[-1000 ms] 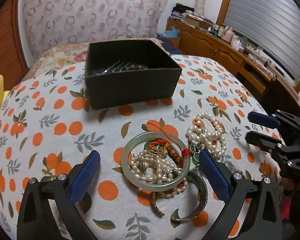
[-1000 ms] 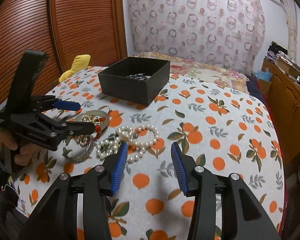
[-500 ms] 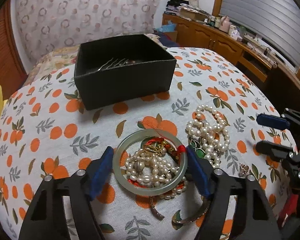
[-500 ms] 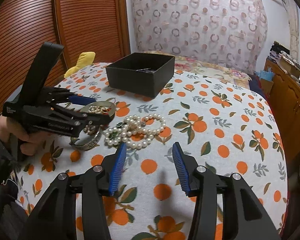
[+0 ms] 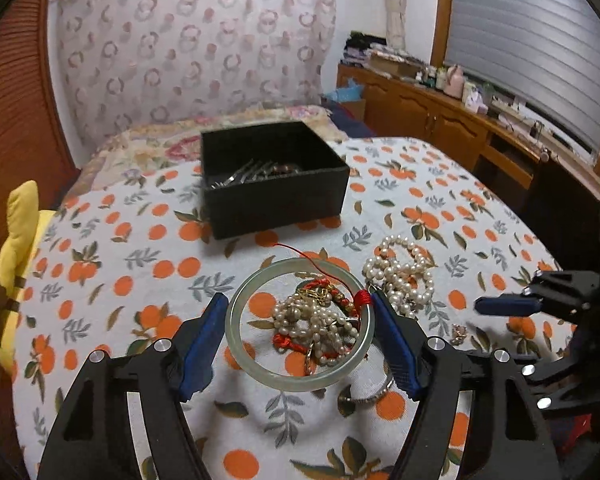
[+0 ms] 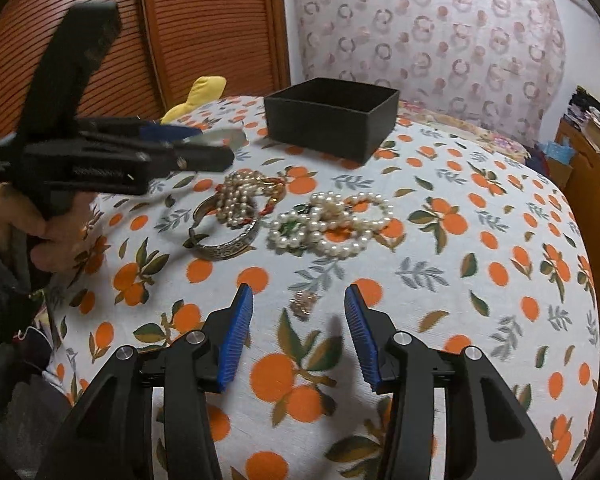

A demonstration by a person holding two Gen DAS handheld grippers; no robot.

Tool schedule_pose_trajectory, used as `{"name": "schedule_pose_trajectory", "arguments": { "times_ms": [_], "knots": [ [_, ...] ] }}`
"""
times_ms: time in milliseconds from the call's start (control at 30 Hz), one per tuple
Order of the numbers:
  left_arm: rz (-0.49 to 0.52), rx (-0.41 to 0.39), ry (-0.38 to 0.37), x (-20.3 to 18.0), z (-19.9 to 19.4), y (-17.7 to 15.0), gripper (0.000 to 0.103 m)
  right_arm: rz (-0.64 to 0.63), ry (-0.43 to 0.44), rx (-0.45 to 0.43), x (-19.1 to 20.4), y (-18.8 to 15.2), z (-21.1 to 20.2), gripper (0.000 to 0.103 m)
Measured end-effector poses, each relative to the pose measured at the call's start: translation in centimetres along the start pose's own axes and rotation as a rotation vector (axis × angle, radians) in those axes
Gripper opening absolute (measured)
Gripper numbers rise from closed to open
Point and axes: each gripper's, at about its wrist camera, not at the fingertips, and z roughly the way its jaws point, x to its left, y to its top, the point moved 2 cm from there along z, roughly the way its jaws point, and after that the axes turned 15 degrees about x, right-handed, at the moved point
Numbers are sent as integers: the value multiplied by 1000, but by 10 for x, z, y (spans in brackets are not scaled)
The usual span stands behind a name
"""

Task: Organize jewelry
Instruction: 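Grasp the jade bangle with the left tool while the right tool grasps a small silver ring, then carry the jade bangle and ring into the black box and release both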

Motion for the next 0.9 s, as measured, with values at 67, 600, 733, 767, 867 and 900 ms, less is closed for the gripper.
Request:
{"name": "schedule_pose_trajectory", "arguments": {
  "times_ms": [67, 600, 733, 767, 867, 900],
  "knots": [
    [-8, -17, -1, 1, -7, -3, 69, -7, -12, 13, 3, 3, 4, 40],
    [-33, -79, -1, 2, -31, -11, 69, 0, -58, 31, -2, 2, 10, 15],
    [-27, -87, 17, 3, -30, -6, 69, -9, -62, 1, -3, 11, -1, 15],
    [-24, -91, 23, 3, -30, -3, 69, -15, -62, -9, -4, 15, -4, 14],
    [-22, -97, 27, 6, -30, 3, 69, -26, -67, -32, -8, 27, -11, 15],
    [-23, -99, 28, 7, -29, 5, 69, -28, -66, -39, -10, 31, -12, 15]
  ]
}}
